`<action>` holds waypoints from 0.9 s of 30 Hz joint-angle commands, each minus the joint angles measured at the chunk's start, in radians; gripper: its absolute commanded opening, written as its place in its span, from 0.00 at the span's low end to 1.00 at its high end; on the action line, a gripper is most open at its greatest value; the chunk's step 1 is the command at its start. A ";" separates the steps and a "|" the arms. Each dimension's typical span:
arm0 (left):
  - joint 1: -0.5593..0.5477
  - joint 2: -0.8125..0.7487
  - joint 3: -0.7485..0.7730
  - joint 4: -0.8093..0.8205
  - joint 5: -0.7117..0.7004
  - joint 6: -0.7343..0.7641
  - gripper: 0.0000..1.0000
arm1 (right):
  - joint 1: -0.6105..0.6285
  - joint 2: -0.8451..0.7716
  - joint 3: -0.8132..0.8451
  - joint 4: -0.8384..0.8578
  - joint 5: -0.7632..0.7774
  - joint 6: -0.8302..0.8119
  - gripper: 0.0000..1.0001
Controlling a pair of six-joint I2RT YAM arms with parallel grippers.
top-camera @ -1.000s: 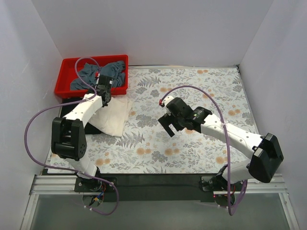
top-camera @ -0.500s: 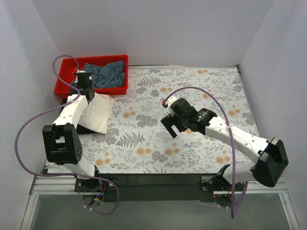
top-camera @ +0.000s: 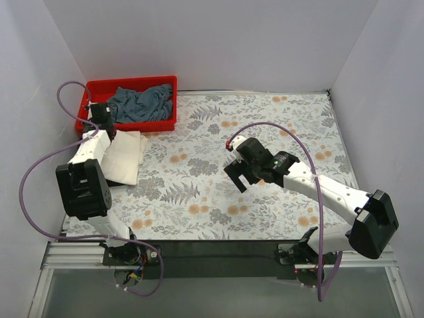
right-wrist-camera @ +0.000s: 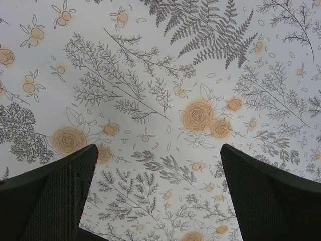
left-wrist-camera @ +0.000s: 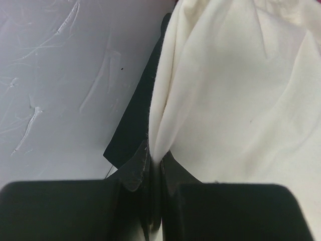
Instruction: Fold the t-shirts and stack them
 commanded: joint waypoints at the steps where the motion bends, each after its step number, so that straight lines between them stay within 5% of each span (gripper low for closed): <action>1: 0.030 0.004 0.027 0.081 -0.069 0.011 0.00 | -0.007 -0.015 -0.004 0.017 -0.005 -0.035 0.97; 27: 0.111 0.077 0.101 0.144 -0.121 0.077 0.00 | -0.013 0.037 0.019 0.014 -0.001 -0.038 0.97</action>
